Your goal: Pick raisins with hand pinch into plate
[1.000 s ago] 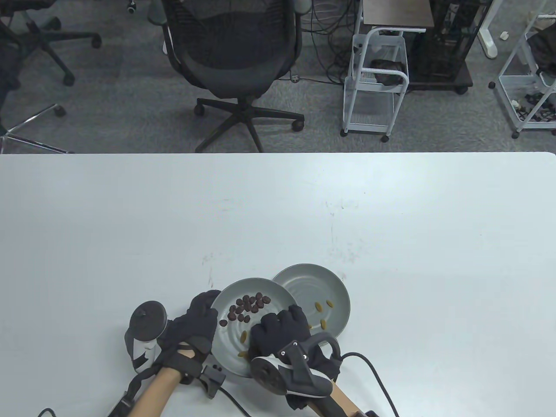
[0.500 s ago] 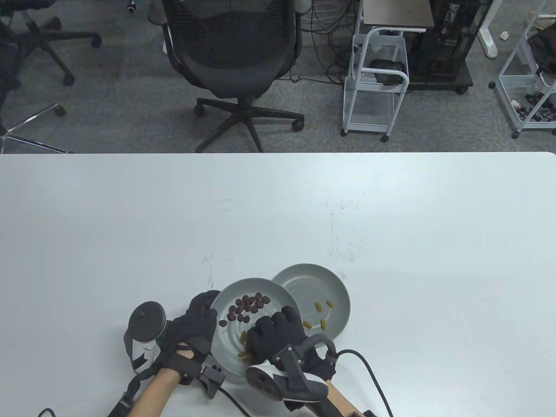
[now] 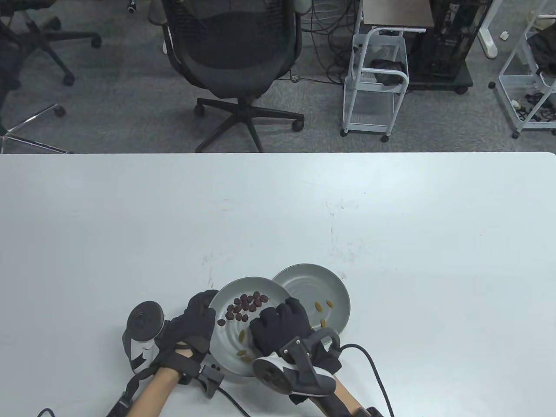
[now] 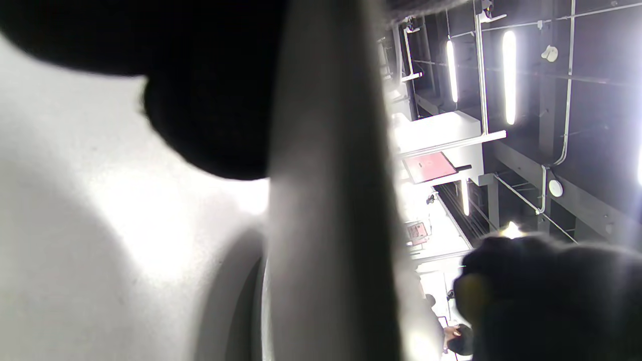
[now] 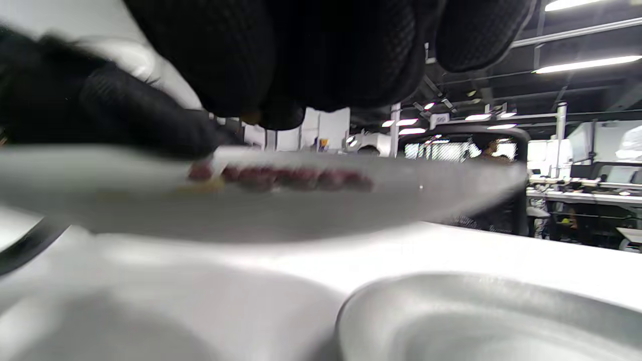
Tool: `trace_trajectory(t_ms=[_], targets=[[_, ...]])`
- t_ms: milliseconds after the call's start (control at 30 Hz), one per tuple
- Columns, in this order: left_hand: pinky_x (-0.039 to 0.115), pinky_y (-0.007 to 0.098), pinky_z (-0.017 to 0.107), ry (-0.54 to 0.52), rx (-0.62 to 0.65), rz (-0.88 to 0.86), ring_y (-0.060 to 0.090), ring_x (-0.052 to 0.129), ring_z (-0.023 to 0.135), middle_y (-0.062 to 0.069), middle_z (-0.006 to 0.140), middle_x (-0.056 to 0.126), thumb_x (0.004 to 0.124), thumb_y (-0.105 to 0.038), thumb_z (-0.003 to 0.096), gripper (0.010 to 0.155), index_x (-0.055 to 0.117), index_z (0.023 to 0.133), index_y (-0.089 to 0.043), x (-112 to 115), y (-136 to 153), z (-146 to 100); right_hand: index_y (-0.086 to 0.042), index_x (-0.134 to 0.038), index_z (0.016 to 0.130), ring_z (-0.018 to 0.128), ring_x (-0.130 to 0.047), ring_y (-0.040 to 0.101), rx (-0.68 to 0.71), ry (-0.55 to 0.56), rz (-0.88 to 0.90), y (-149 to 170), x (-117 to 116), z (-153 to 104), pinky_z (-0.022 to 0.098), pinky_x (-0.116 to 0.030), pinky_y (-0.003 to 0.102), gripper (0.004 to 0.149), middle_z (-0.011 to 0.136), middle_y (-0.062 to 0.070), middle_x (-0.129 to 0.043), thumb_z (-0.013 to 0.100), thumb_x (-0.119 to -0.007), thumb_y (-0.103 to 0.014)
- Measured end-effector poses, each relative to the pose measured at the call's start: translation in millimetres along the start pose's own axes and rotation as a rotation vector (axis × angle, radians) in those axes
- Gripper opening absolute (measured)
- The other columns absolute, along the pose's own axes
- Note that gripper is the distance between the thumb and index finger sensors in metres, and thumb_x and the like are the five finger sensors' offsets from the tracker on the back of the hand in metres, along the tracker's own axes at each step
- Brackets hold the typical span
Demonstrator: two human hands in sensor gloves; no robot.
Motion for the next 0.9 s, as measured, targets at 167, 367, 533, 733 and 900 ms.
trace_trajectory(t_ms=[167,367,533,733,900], targets=[[0.09,0.04,0.015,-0.012,-0.008,-0.016,0.028,0.105,0.025,0.018,0.075,0.09,0.066,-0.032,0.0482,0.056,0.06,0.1,-0.012,-4.6,1.8,-0.7,-0.018,-0.087,0.085,0.062,-0.088,0.029,-0.147,0.07,-0.01,52.1,23.2,21.8,0.068,-0.065,0.064,0.041,0.079,0.008,-0.085,0.049,-0.083,-0.037],[0.09,0.04,0.015,-0.022,-0.008,-0.024,0.028,0.105,0.025,0.018,0.075,0.09,0.066,-0.032,0.0481,0.056,0.06,0.1,-0.012,-7.1,1.4,-0.7,-0.017,-0.087,0.084,0.061,-0.088,0.029,-0.361,0.034,-0.006,125.5,0.2,23.1,0.067,-0.066,0.065,0.041,0.078,0.009,-0.085,0.049,-0.083,-0.037],[0.09,0.04,0.015,-0.026,-0.01,-0.023,0.028,0.105,0.025,0.018,0.075,0.09,0.066,-0.032,0.048,0.056,0.06,0.1,-0.012,-7.8,1.5,-0.3,-0.017,-0.087,0.084,0.062,-0.088,0.03,-0.418,-0.077,0.037,157.3,-36.9,9.4,0.067,-0.065,0.065,0.041,0.079,0.009,-0.085,0.049,-0.083,-0.037],[0.09,0.04,0.015,-0.027,-0.008,-0.018,0.028,0.105,0.025,0.017,0.075,0.09,0.066,-0.032,0.0482,0.056,0.06,0.1,-0.012,-7.2,1.7,1.0,-0.019,-0.087,0.084,0.063,-0.088,0.029,-0.394,-0.183,-0.058,153.8,-67.9,10.8,0.068,-0.065,0.065,0.04,0.079,0.008,-0.085,0.049,-0.083,-0.037],[0.09,0.04,0.015,-0.03,-0.013,-0.021,0.028,0.105,0.025,0.018,0.075,0.09,0.066,-0.032,0.0481,0.056,0.06,0.1,-0.012,-7.5,2.2,0.9,-0.02,-0.088,0.084,0.063,-0.088,0.029,-0.394,-0.301,-0.132,154.0,-93.7,14.7,0.068,-0.064,0.065,0.04,0.079,0.007,-0.086,0.049,-0.083,-0.037]])
Point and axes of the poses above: the tracker on the back of each hand, its own y axis roughly to the little-finger side, its own z axis roughly from the wrist to the fingertips, x = y × z, the point moved 5 cm from there along z, roughly from the wrist to the fingertips
